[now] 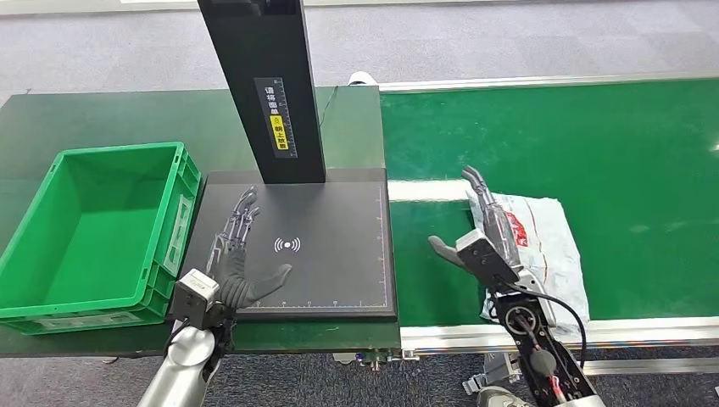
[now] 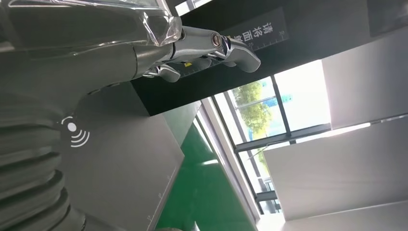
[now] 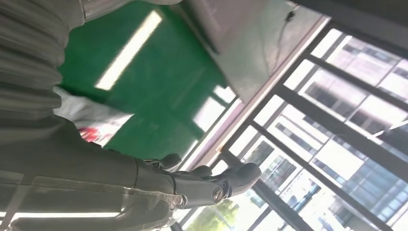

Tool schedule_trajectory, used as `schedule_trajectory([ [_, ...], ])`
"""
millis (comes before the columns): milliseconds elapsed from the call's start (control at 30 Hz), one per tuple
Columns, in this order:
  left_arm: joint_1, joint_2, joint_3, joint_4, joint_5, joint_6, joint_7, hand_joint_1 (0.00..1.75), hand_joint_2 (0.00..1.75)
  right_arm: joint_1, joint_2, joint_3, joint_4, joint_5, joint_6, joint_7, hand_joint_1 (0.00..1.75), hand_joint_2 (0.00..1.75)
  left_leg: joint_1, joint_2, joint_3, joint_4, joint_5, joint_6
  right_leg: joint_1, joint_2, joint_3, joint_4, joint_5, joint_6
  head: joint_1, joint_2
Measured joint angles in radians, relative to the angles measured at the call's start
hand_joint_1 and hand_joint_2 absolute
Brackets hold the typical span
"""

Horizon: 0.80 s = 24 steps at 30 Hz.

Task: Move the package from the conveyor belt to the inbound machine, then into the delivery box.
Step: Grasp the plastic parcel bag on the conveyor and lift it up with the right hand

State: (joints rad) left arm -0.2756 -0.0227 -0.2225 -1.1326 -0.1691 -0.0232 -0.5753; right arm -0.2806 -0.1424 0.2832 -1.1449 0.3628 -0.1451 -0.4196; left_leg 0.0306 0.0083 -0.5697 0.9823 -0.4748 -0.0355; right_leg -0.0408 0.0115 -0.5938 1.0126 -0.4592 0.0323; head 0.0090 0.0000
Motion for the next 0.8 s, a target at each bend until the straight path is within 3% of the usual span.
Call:
schedule_trajectory([
  [367,0.035,0.006,0.037,-0.040,0.000,0.001,0.003,0.00,1.75,0.114,-0.035,-0.093,-0.083,0.138,-0.013,0.071,0.00,1.75,0.000,0.000,0.000,0.000,0.000,0.000,0.000,0.000,0.000,0.000,0.000,0.000,0.000,0.000],
  [567,0.052,0.006,0.049,-0.061,-0.002,-0.001,0.009,0.00,1.75,0.119,-0.039,-0.152,-0.075,0.360,-0.082,0.183,0.00,1.75,0.000,0.000,0.000,0.000,0.000,0.000,0.000,0.000,0.000,0.000,0.000,0.000,0.000,0.000],
  [800,0.061,-0.001,0.052,-0.075,-0.020,-0.018,0.028,0.00,1.75,0.104,-0.046,-0.218,-0.006,0.548,-0.065,0.324,0.00,1.75,0.000,0.000,0.000,0.000,0.000,0.000,0.000,0.000,0.000,0.000,0.000,0.000,0.000,0.000],
])
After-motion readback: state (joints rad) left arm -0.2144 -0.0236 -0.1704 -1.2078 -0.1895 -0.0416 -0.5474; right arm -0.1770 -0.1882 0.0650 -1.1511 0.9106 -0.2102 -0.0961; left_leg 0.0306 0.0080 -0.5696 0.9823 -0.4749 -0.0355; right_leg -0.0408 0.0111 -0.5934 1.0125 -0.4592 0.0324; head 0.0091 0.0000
